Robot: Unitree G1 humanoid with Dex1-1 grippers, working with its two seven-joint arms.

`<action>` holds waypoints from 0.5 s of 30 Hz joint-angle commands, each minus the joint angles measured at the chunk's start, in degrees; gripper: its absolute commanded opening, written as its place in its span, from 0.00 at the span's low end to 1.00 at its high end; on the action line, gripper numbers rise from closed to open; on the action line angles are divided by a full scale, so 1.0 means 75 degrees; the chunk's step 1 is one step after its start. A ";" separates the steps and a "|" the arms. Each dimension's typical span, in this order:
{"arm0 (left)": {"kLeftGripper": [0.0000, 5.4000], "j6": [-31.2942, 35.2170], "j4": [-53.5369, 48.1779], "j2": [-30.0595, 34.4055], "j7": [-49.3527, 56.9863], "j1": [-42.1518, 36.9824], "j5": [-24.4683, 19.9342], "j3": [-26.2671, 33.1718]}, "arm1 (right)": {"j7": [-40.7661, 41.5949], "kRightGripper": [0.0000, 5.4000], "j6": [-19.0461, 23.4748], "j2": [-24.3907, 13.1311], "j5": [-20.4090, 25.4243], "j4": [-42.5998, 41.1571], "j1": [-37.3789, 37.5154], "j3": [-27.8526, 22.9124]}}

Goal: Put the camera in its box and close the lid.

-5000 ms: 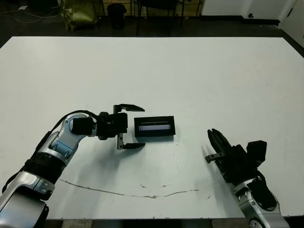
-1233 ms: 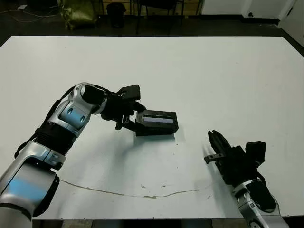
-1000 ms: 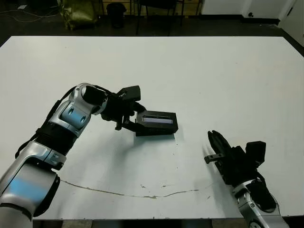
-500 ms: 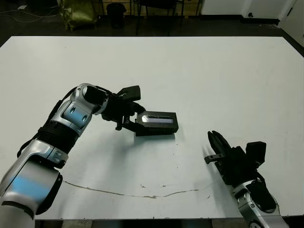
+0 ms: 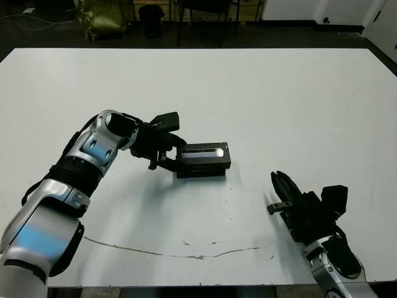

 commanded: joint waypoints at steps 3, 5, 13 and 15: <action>0.44 0.0111 0.0205 0.0174 0.0057 0.0121 0.0374 -0.0151 | -0.0037 0.00 0.0190 0.0047 0.0156 0.0010 0.0105 -0.0045; 0.44 0.0094 0.0199 0.0178 0.0041 0.0092 0.0373 -0.0151 | 0.0087 0.00 0.0011 0.0026 0.0177 0.0152 0.0082 -0.0064; 0.44 0.0448 -0.0113 0.0225 0.0065 -0.0047 0.0119 0.0167 | -0.0067 0.00 0.0168 -0.0060 -0.0075 0.0079 0.0073 -0.0010; 0.44 0.0751 -0.0316 0.0258 0.0005 -0.0117 0.0105 0.0191 | 0.0002 0.00 0.0070 -0.0077 -0.0097 0.0146 0.0056 0.0007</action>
